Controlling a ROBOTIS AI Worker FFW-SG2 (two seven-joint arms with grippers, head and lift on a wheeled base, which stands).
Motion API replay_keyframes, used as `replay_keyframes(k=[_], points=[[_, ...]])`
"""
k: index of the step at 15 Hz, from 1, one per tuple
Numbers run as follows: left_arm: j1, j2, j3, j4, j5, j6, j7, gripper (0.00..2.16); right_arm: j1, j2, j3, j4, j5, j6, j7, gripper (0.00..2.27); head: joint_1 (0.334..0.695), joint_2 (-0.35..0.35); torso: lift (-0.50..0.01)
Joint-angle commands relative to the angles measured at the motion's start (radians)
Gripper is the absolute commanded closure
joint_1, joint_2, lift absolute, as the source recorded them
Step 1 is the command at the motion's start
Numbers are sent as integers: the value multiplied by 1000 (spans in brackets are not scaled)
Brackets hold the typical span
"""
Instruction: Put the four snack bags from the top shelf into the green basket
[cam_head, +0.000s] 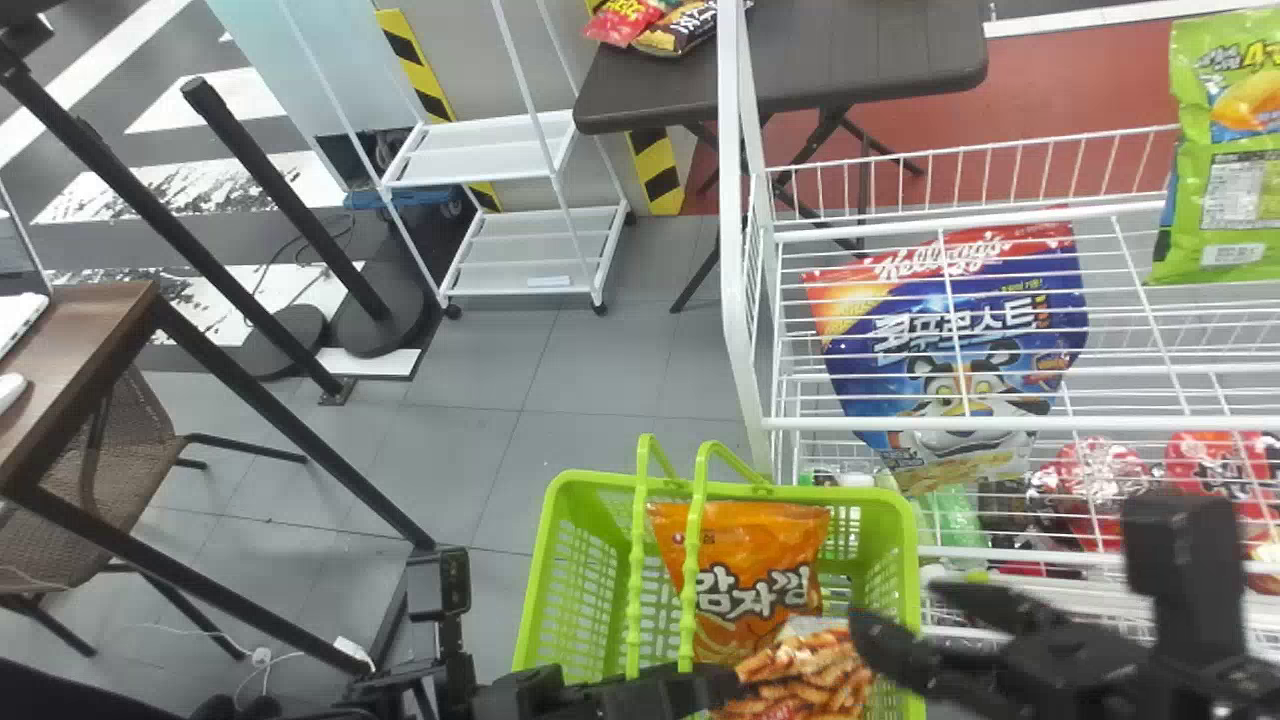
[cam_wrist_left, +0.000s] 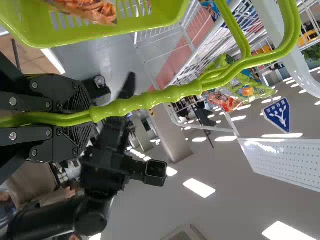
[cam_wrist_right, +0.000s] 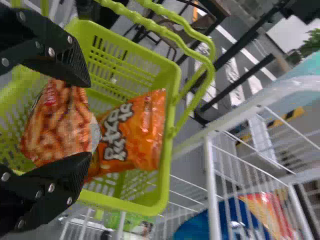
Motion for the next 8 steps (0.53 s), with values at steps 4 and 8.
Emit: replay_keyframes(k=[4,8], points=[[4,1,1,0,2,0,-10,2145,-166,7,-236,120,21,-200,-51,60,695,241,0],[7,1,1,0,5,0,-10,2145,-414,7,-279,405,113,-338,-83,60,695,36,0]])
